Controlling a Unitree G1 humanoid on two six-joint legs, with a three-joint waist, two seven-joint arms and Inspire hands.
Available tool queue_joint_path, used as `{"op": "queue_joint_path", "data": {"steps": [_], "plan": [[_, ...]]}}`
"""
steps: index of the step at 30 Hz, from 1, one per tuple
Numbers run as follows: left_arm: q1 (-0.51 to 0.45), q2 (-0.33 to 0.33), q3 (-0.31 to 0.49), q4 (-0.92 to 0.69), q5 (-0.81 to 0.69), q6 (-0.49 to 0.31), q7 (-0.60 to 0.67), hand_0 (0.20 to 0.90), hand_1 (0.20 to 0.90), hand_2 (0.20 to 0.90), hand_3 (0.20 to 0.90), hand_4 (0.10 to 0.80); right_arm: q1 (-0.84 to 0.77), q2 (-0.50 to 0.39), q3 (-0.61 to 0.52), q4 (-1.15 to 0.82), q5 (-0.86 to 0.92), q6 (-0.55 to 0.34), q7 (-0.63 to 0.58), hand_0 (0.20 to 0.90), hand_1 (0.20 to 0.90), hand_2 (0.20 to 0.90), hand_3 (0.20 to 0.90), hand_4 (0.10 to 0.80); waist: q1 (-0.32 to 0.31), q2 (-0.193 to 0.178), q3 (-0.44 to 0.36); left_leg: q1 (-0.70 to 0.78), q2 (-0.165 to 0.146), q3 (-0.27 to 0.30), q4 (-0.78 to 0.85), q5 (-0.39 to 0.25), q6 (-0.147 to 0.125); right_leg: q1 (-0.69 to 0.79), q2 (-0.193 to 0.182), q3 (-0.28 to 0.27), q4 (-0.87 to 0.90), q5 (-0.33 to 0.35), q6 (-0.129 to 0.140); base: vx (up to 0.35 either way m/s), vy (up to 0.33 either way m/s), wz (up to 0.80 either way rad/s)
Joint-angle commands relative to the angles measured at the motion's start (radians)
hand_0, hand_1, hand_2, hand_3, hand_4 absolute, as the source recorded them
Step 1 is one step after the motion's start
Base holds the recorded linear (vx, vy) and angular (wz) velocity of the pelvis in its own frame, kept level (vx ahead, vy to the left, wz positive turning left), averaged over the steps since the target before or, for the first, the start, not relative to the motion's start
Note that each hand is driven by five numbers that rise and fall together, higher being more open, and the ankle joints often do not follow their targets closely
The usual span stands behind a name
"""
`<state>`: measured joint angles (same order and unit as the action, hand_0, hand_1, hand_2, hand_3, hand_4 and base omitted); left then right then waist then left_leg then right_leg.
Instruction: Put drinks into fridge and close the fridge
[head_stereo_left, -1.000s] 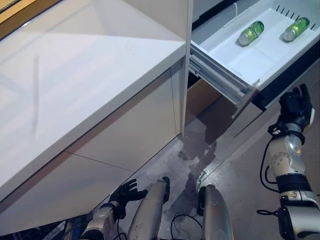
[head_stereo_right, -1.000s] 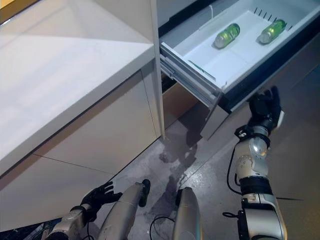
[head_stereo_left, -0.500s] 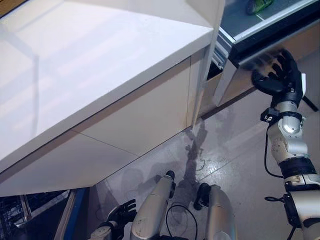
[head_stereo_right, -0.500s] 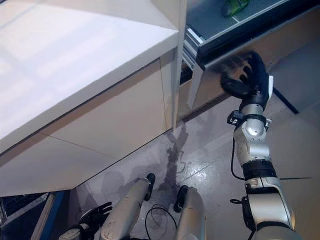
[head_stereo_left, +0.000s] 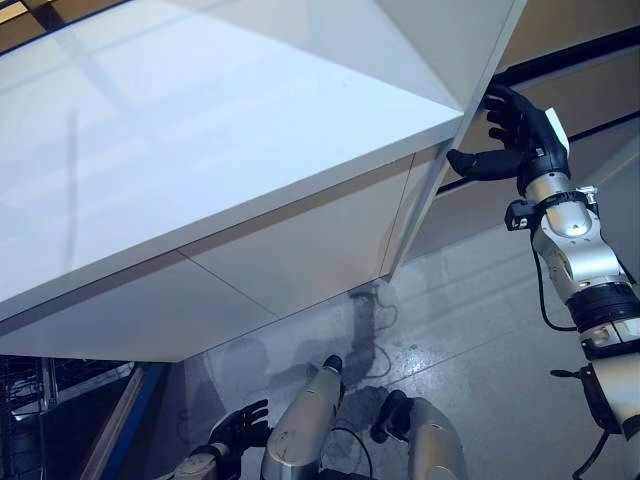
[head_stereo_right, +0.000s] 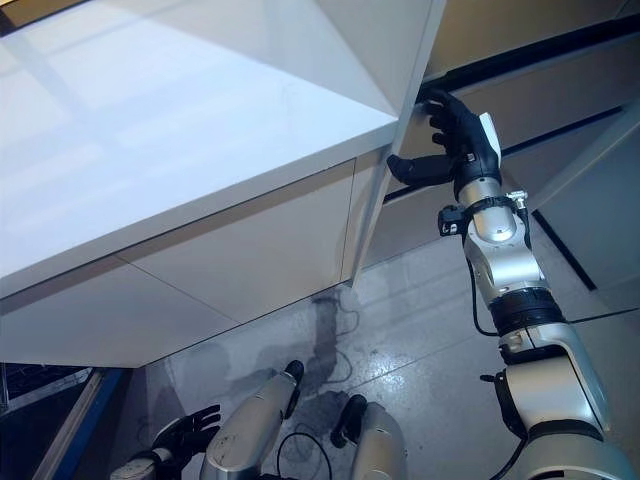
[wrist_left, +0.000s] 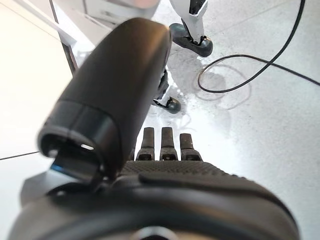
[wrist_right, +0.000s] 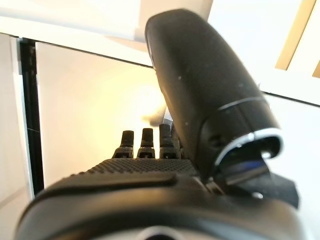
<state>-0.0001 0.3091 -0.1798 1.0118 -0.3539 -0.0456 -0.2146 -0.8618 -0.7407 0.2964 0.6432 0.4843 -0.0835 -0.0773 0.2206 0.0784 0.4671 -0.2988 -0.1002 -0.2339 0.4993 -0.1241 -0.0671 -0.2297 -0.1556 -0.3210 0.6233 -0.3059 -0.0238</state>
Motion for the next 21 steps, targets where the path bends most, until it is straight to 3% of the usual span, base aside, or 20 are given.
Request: {"op": "queue_joint_path", "data": {"steps": [1,7,12,16,21], "plan": [[0.072,0.076,-0.008,-0.001,0.036,-0.012,-0.037,0.9,0.9,0.9,0.9,0.8,-0.097,0.068,-0.077,-0.114,0.108,-0.107,-0.067,0.9,0.9,0.9,0.9,0.8,0.048,-0.07,-0.146,0.062,-0.044,0.091,-0.07,-0.062,0.136,0.063,0.042,0.085,-0.135,0.1,0.018,-0.037,-0.051,-0.09],[0.081,0.036,0.019,0.005,0.02,0.025,-0.005,0.9,0.9,0.9,0.9,0.8,0.181,0.193,-0.158,-0.318,0.089,-0.125,-0.135,0.9,0.9,0.9,0.9,0.8,-0.039,-0.093,-0.205,0.123,-0.017,0.137,-0.151,-0.053,0.134,0.095,0.075,0.168,-0.276,0.154,0.035,-0.051,-0.025,-0.41],[0.121,-0.015,0.081,-0.029,0.013,0.043,0.023,0.9,0.9,0.9,0.9,0.8,0.601,0.323,-0.205,-0.429,0.044,-0.13,-0.019,0.9,0.9,0.9,0.9,0.8,-0.134,-0.101,-0.307,0.213,0.009,0.192,-0.294,-0.018,0.116,0.148,0.098,0.227,-0.437,0.207,0.068,-0.038,-0.025,-0.51],[0.13,-0.021,0.092,-0.064,0.005,0.052,0.038,0.9,0.9,0.9,0.9,0.8,0.773,0.374,-0.207,-0.339,0.052,-0.087,0.073,0.9,0.9,0.9,0.9,0.8,-0.176,-0.098,-0.352,0.274,0.026,0.234,-0.386,0.013,0.1,0.189,0.114,0.231,-0.508,0.233,0.083,-0.073,-0.041,-0.41],[0.102,-0.009,0.098,-0.07,-0.008,0.056,0.04,0.9,0.9,0.9,0.9,0.8,0.859,0.407,-0.194,-0.137,0.018,-0.017,0.117,0.9,0.9,0.9,0.9,0.8,-0.204,-0.09,-0.375,0.326,0.032,0.253,-0.454,0.038,0.084,0.231,0.132,0.222,-0.557,0.246,0.085,-0.084,-0.037,-0.21]]}}
